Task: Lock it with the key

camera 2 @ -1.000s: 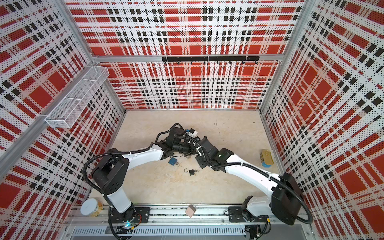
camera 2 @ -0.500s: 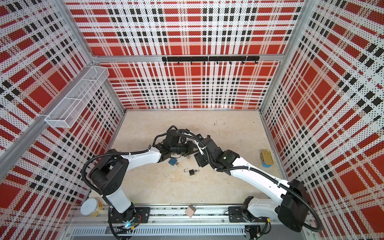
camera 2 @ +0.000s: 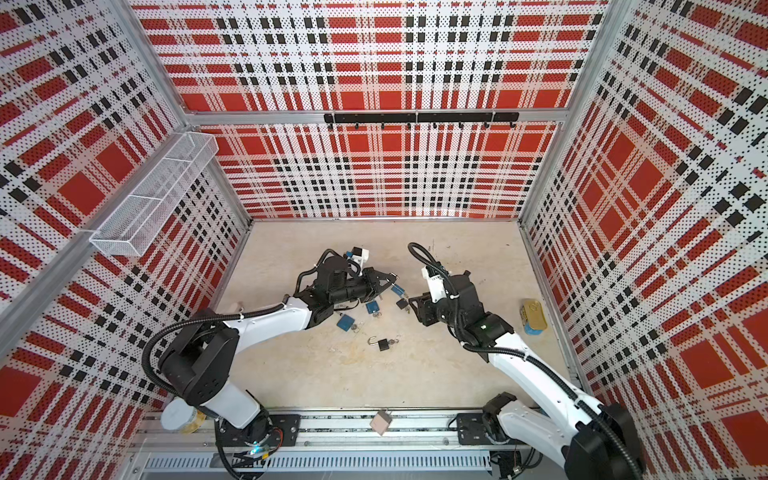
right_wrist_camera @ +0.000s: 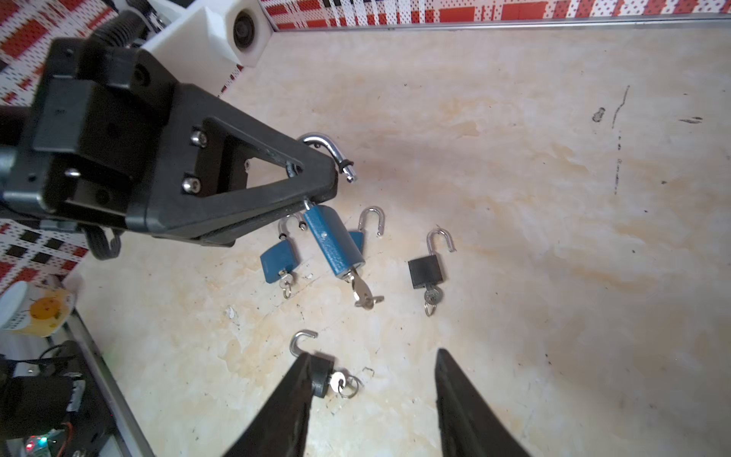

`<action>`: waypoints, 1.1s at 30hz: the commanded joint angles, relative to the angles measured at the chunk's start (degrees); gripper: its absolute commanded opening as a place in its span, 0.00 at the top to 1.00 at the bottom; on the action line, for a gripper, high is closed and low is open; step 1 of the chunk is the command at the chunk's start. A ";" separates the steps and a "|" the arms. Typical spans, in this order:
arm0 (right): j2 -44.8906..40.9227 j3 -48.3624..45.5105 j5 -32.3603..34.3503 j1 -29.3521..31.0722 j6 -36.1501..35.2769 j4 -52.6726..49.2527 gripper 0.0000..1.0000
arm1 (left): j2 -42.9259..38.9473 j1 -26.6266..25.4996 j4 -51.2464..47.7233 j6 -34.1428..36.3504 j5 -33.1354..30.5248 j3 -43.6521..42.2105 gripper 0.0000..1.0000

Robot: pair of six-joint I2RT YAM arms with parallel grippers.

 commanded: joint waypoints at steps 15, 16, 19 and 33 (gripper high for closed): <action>9.63 2.23 -19.07 -3.16 0.77 23.40 0.53 | -4.16 -0.89 4.11 -8.59 -1.67 0.89 1.00; 9.83 2.30 -19.24 -3.16 0.76 23.62 0.54 | -4.07 -0.94 4.07 -8.58 -1.57 1.01 1.00; 10.62 2.80 -19.35 -3.11 0.77 23.90 0.57 | -3.90 -1.01 4.15 -9.09 -1.42 1.00 1.00; 14.02 4.16 -20.24 -3.16 -0.33 23.56 0.66 | -3.31 -1.12 4.11 -9.24 -0.51 2.55 1.00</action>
